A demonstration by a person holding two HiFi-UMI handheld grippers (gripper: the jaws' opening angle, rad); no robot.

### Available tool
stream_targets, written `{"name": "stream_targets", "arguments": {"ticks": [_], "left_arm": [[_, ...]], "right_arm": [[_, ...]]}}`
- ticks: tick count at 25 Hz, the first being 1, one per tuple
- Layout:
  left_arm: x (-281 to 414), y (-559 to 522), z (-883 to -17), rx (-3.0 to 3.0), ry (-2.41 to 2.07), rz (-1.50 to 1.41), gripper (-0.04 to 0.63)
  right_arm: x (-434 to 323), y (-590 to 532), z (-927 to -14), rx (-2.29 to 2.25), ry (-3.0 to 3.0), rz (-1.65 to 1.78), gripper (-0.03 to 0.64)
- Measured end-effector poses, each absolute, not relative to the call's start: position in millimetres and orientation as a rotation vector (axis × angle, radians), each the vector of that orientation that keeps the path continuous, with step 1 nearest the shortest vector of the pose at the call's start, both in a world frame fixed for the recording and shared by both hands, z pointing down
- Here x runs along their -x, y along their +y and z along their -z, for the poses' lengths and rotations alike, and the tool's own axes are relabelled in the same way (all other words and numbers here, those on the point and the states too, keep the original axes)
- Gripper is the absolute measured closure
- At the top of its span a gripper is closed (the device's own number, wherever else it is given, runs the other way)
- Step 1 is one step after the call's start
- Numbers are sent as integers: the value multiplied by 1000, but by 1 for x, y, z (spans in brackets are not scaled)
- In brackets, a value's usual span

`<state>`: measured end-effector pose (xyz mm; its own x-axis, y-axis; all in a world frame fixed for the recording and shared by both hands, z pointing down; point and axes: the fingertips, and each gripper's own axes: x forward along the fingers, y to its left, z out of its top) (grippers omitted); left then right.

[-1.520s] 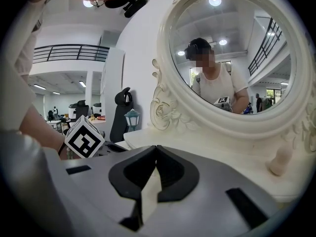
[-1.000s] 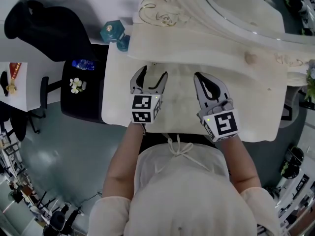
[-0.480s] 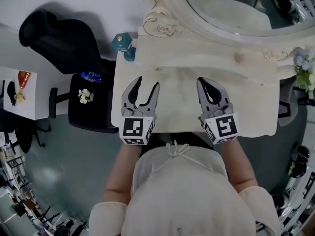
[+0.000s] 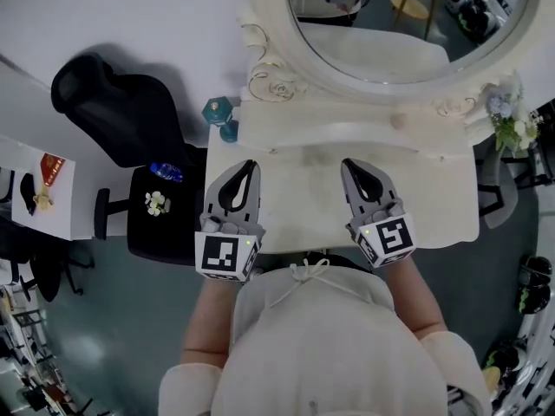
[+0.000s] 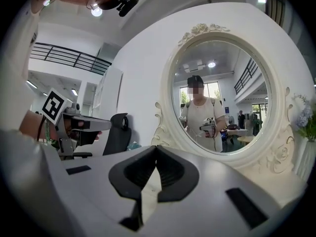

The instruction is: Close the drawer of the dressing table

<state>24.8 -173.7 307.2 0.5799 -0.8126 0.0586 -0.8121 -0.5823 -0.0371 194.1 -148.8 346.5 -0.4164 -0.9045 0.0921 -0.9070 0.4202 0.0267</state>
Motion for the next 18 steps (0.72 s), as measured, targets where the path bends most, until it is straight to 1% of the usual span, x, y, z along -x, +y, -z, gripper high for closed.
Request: {"name": "stream_targets", "arguments": {"ticks": [7,13,18], "left_arm": [[-41,-160,-292,2857,1287,95,577],[-53,-159,-292,2934,1224,69,575],[-57,-161,-299,2901,1224,137,575]], "right_arm": [[-202,-136,-330,-1636,-2569,69,611],[-203,-132,-331,-1593,-2572,79,612],[-210,-133,-333,-1613,-2551,57,614]]}}
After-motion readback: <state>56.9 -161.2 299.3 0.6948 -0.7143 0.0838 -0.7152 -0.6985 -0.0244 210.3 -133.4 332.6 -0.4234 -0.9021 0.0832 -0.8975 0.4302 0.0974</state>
